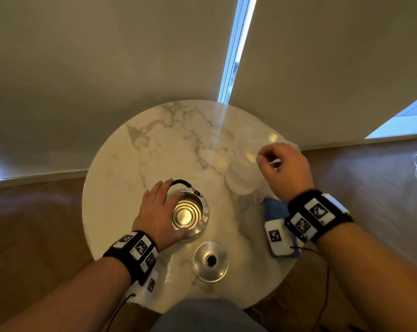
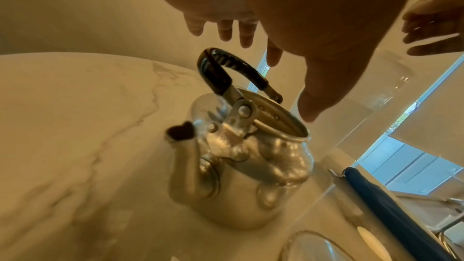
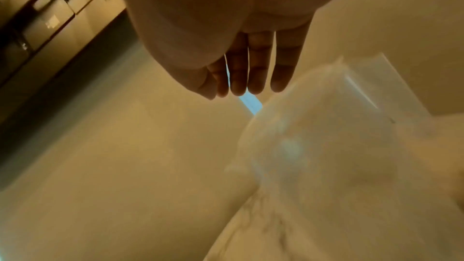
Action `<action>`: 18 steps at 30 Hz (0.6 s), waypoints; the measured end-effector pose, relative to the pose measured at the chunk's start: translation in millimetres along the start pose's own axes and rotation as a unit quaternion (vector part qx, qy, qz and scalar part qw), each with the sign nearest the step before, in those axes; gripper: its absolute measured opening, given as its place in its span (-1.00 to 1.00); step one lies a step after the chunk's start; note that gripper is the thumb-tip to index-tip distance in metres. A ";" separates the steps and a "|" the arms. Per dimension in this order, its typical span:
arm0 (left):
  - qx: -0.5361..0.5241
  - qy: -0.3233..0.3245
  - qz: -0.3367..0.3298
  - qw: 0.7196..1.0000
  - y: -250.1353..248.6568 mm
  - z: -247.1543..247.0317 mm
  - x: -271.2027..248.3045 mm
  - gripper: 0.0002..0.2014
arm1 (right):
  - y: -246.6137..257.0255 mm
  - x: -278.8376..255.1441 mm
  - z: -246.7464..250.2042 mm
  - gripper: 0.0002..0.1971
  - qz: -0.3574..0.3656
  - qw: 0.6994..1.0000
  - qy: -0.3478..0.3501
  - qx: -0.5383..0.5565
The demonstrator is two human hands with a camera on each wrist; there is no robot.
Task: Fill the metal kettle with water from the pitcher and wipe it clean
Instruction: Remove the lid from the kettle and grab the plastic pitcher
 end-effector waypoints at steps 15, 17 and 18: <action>-0.168 -0.083 0.025 0.982 -97.9 -32.4 6.1 -0.55 | -106.0 44.5 -37.2 -0.16 -0.207 0.972 0.105 0.043; -0.188 -0.078 0.052 0.978 -106.3 -39.1 5.3 -0.54 | -109.7 35.0 -36.0 -0.02 -0.206 0.969 0.126 0.048; -0.195 -0.078 0.064 0.975 -109.0 -41.8 5.0 -0.53 | -112.9 30.3 -35.0 0.04 -0.207 0.966 0.142 0.055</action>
Point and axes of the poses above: each hand's wrist, its own x-axis towards the middle knuckle, its own z-axis out of the back of the hand, y = z × x, the point moved 5 cm from there along x, towards the middle knuckle, and after that the axes turned 10 degrees about -x, right-handed, at the moved point
